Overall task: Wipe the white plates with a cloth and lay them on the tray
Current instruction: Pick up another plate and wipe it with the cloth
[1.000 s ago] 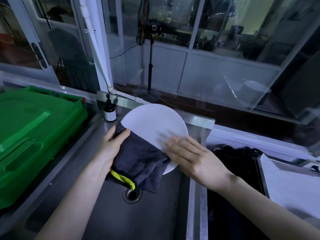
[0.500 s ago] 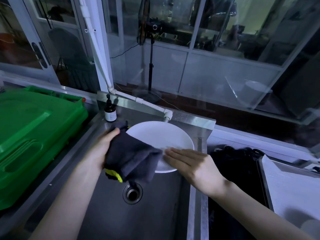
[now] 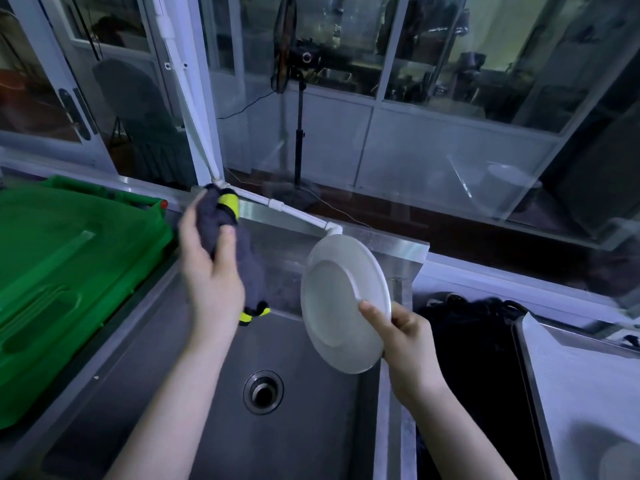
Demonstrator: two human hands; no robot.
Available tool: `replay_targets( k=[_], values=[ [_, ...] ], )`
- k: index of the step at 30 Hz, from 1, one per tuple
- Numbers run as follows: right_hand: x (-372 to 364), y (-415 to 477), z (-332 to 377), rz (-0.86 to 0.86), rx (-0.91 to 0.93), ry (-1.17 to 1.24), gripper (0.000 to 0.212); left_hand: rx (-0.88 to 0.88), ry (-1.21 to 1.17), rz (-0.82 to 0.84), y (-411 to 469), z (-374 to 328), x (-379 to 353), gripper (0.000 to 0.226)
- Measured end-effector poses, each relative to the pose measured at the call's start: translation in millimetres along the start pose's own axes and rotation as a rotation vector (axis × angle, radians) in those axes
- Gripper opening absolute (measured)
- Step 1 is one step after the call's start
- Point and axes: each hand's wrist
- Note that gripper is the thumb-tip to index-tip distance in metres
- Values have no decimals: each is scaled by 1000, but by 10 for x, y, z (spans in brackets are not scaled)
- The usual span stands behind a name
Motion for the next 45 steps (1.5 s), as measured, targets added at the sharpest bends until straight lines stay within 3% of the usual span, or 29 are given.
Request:
replay_targets(
  k=[6, 8, 12, 14, 18, 24, 28, 30, 37, 42, 45],
  values=[
    [-130, -66, 163, 152, 164, -23, 20, -180, 403, 674, -388, -116, -357, 62],
    [-95, -10, 203, 113, 171, 7, 21, -218, 454, 814, -372, -74, -371, 69],
    [-11, 71, 229, 91, 148, 92, 15, -477, 504, 980, -510, -13, -395, 65],
    [-1, 49, 203, 117, 154, 83, 17, -517, 507, 948, -455, 55, -405, 70],
    [18, -46, 160, 145, 164, 69, 37, -266, 452, 853, -217, 147, -402, 84],
    [25, 68, 243, 101, 117, 142, 22, -609, 539, 928, -486, 101, -438, 92],
    [70, 15, 230, 163, 134, 63, 27, -324, 440, 906, -246, 132, -456, 87],
    [99, -28, 202, 168, 138, 55, 33, -269, 425, 892, -219, 129, -454, 84],
    [112, -13, 196, 150, 141, 76, 26, -606, 465, 940, -510, 52, -554, 85],
    [198, -72, 145, 183, 117, 79, 41, -216, 416, 905, -194, 220, -495, 90],
    [309, -80, 134, 167, 81, 147, 51, -76, 425, 901, -125, 322, -353, 86]
  ],
)
Point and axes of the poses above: each hand's wrist, its own y-axis towards the middle knuckle, its own x-axis out of the back of the hand, z = x × y, and after that the axes turned 5 degrees about -y, right-handed
